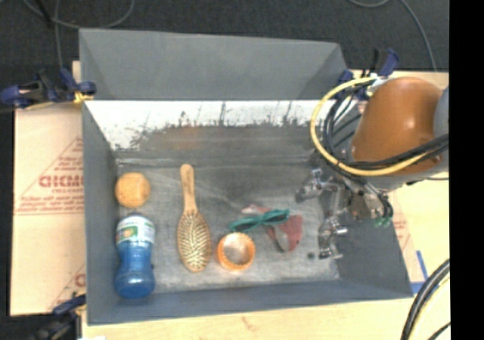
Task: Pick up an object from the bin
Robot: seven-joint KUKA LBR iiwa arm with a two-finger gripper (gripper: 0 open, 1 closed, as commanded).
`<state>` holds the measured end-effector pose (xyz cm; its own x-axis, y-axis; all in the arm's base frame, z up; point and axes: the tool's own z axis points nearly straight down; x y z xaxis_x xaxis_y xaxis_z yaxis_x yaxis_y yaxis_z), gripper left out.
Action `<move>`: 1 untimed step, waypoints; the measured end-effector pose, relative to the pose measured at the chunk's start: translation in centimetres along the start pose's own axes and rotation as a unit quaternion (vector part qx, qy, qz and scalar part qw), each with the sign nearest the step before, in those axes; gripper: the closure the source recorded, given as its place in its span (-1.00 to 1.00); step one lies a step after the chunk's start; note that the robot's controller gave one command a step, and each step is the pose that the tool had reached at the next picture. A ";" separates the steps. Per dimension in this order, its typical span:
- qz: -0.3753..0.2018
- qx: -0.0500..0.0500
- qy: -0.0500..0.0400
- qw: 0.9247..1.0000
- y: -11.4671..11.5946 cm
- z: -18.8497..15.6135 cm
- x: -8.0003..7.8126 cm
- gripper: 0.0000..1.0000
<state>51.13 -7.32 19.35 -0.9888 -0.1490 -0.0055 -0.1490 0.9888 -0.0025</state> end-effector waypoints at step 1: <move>0.058 -0.001 0.000 0.998 1.9 2.6 -6.3 -1.00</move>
Offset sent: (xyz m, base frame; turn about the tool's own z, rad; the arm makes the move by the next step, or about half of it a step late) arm 0.0706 0.0202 -0.0725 -0.0032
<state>57.09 -4.54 16.80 -0.9994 -0.0331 -0.0058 -0.0331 0.9995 0.0004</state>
